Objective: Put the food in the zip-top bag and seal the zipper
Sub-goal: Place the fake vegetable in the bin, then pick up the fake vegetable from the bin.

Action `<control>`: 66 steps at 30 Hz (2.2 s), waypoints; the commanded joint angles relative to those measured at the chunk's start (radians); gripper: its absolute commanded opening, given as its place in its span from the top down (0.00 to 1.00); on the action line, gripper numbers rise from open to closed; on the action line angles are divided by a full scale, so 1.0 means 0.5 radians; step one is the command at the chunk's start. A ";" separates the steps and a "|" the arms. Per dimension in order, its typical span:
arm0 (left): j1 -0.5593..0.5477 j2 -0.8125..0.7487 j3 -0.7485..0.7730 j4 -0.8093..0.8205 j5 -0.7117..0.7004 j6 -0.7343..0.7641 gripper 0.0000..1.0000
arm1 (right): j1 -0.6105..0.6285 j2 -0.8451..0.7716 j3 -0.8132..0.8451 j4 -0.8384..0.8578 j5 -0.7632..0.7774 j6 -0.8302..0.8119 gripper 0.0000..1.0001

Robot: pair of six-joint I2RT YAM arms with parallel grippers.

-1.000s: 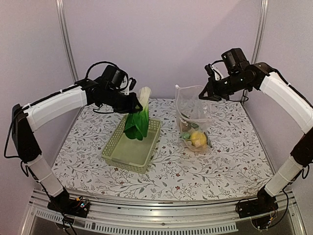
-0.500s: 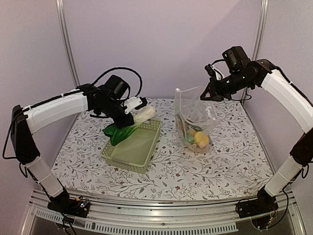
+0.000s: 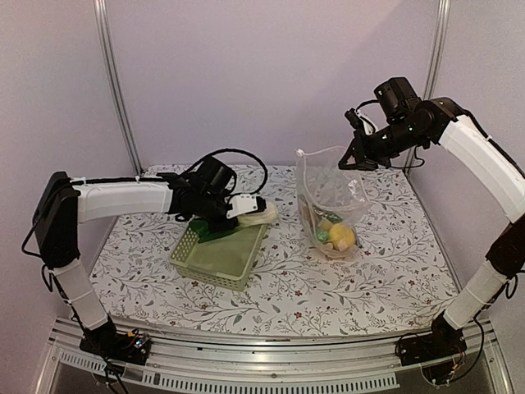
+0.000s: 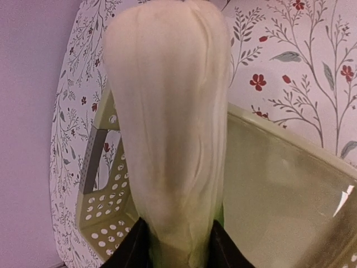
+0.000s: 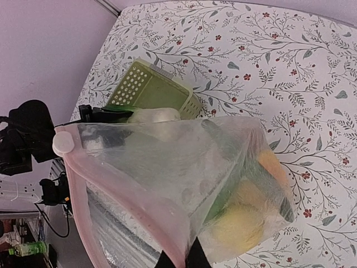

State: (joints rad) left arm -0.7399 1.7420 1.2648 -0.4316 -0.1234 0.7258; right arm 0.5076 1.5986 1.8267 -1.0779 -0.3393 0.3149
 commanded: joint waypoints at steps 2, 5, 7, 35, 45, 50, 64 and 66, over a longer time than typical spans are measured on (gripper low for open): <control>-0.028 0.156 -0.046 0.448 -0.245 0.078 0.54 | -0.013 -0.045 0.000 0.066 -0.026 0.050 0.99; -0.065 0.067 -0.057 0.528 -0.401 -0.006 0.40 | -0.014 -0.049 -0.013 0.082 -0.025 0.063 0.99; -0.097 -0.021 -0.071 0.554 -0.479 -0.077 0.29 | -0.015 -0.052 -0.027 0.104 -0.019 0.075 0.99; -0.123 -0.266 -0.214 -0.126 -0.382 -5.215 0.29 | -0.043 -0.011 -0.129 0.212 -0.123 -0.001 0.99; 0.020 -0.255 -0.413 0.238 -0.445 -5.501 0.27 | -0.048 -0.047 -0.196 0.247 -0.152 0.008 0.99; 0.116 -0.140 -0.363 0.338 -0.375 -5.506 0.27 | -0.049 -0.049 -0.181 0.239 -0.153 0.017 0.99; 0.249 0.228 -0.204 0.398 -0.092 -5.513 0.36 | -0.049 -0.065 -0.169 0.224 -0.116 0.049 0.99; 0.282 0.262 -0.211 0.487 -0.052 -5.492 0.47 | -0.049 -0.070 -0.177 0.226 -0.111 0.055 0.99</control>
State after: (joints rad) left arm -0.6403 1.8393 1.1332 -0.2436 -0.1955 -1.9945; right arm 0.4896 1.5978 1.7374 -0.9817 -0.4000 0.3309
